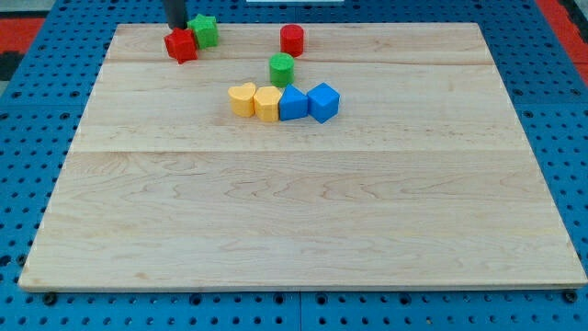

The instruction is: Slide the red star left to the green star

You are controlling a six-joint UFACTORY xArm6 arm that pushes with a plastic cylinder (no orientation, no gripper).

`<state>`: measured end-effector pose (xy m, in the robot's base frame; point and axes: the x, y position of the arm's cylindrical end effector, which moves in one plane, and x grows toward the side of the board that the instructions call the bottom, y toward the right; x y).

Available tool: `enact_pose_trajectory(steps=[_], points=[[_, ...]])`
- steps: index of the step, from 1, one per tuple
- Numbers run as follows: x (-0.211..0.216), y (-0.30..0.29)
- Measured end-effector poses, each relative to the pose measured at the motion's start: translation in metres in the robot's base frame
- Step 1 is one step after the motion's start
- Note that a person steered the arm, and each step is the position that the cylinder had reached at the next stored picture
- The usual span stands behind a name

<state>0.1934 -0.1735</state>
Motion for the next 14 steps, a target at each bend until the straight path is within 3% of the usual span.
enact_pose_trajectory(steps=[1, 2, 6, 7, 8, 9, 10, 11, 13, 14], points=[[0.009, 0.052], [0.009, 0.04], [0.106, -0.005], [0.08, -0.049], [0.065, -0.058], [0.14, -0.032], [0.258, -0.028], [0.307, 0.052], [0.286, 0.185], [0.286, 0.193]])
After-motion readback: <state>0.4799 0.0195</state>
